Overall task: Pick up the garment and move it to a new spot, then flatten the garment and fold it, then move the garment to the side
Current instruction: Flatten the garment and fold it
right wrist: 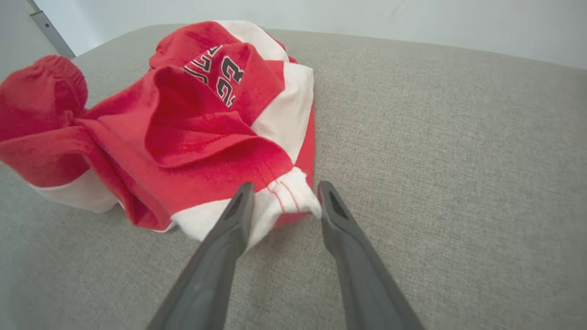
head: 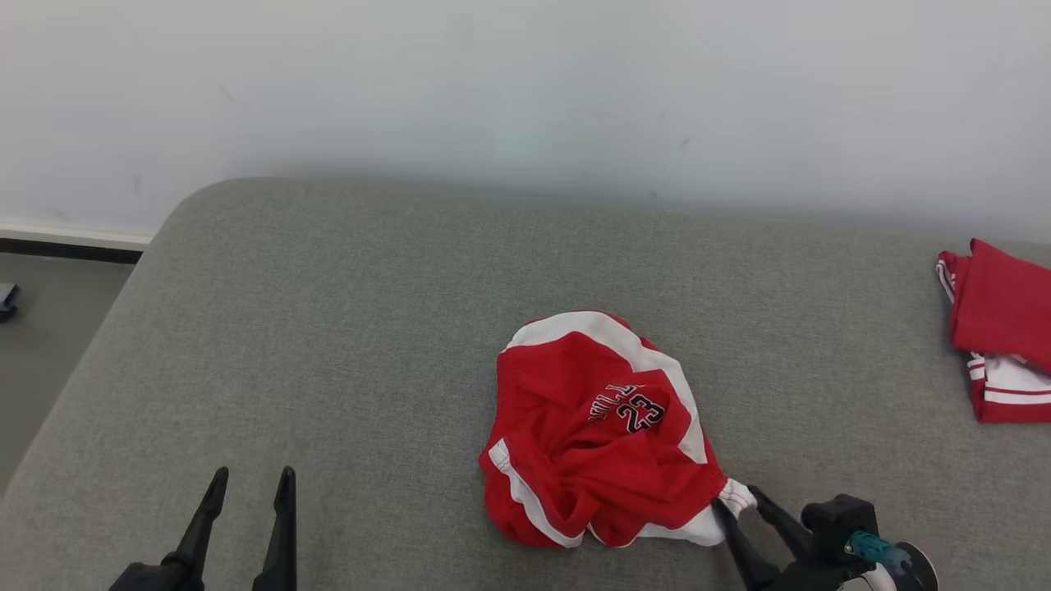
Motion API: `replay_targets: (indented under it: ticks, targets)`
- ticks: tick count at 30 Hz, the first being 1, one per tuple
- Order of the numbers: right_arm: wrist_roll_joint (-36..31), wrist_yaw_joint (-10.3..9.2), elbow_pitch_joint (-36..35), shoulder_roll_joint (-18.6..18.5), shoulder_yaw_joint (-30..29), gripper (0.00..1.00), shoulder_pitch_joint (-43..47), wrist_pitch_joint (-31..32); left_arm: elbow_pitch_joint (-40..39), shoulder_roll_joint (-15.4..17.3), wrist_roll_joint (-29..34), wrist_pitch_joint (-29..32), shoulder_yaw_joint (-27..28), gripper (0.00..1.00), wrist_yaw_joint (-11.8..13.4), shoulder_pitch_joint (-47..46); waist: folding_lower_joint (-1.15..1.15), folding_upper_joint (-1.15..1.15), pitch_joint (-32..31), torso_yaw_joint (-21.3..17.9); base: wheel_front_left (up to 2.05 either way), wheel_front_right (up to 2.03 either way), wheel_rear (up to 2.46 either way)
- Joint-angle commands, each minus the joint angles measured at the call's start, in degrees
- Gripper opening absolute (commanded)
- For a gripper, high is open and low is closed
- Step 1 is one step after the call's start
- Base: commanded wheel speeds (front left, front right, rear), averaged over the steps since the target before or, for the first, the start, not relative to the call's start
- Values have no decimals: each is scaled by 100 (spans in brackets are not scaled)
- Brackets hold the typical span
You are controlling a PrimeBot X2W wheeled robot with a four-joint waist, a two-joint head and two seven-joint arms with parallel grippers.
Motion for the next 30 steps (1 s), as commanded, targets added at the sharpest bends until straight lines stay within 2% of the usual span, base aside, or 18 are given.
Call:
replay_targets:
  ticks: [1, 5, 9, 17, 22, 23, 24, 30]
  targets:
    - [65, -16, 104, -38, 69, 0, -73, -1, 18, 20, -22, -17, -21, 100, 7, -70, 0, 0, 40, 77, 0, 0, 0]
    - [232, -16, 294, -107, 166, 0, -221, -249, 47, 42, -37, -18, -50, 100, 7, -47, 0, 0, 5, 74, 0, 0, 0]
    - [340, -17, 301, -223, -21, 0, -248, -526, 64, 8, -14, -18, 16, 100, 7, 58, 0, 0, -69, -42, 0, 0, 0]
    - [973, -16, -87, -250, -1021, 0, 417, -663, 47, -133, 43, -18, -8, 100, 6, 156, 0, 0, -104, -234, 0, 0, 0]
    - [912, -16, -156, -170, -1489, 0, 750, -569, 67, -156, 44, -18, -9, 100, 6, 154, 0, 0, -43, -342, 0, 0, 0]
    - [852, -16, -184, -142, -1531, 73, 763, -547, 78, -150, 42, -18, -16, 100, 6, 149, 0, 0, -35, -364, 0, 0, 0]
    - [776, -16, -219, -123, -1588, 100, 767, -559, 82, -145, 44, -18, -21, 100, 6, 138, 0, 0, -30, -382, 0, 0, 0]
    - [137, -16, -627, 45, -1895, 100, 747, -706, 62, -144, 77, -17, 18, 100, 6, 112, 0, 0, -64, -513, 0, 0, 0]
